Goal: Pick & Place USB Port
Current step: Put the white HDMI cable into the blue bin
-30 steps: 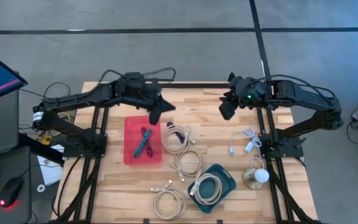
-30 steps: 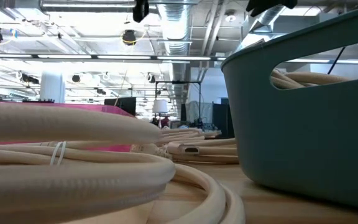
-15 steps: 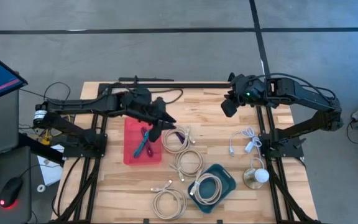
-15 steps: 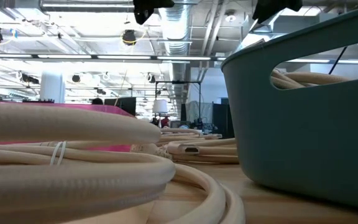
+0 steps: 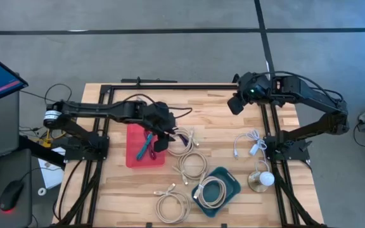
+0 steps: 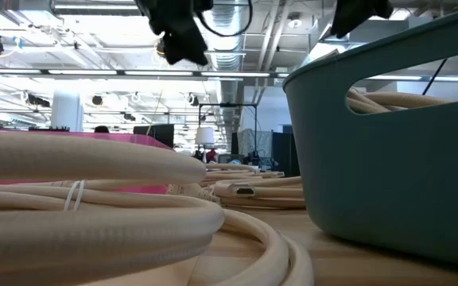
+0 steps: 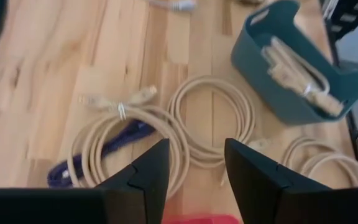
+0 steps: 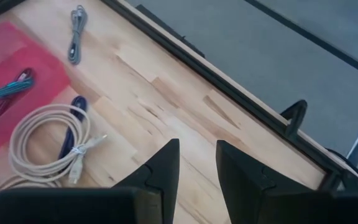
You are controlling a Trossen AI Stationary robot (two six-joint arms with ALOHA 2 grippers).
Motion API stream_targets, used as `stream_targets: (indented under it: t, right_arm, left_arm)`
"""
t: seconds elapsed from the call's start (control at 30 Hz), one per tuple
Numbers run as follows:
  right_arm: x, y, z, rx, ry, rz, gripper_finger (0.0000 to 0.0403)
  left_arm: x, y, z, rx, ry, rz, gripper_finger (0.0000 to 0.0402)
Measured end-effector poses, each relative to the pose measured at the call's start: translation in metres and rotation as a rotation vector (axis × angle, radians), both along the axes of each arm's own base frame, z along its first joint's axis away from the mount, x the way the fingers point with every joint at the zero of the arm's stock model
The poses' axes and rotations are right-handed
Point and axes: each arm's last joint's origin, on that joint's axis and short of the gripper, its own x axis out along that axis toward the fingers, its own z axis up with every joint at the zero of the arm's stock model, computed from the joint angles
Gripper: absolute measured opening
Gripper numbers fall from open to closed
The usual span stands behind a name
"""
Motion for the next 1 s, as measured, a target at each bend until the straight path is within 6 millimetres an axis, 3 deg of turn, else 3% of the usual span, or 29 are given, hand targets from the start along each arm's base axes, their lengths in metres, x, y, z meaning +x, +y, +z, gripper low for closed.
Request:
stream_targets:
  t: [0.37,1.0]
  right_arm:
    - [-0.002,-0.006,0.000,0.000,0.000,-0.032,0.0098]
    - [-0.002,-0.006,0.000,-0.001,0.000,-0.032,0.0098]
  left_arm:
    - [0.025,-0.017,-0.045,-0.006,0.152,-0.056,0.0161]
    - [0.048,-0.018,-0.111,0.006,0.359,-0.042,0.0161]
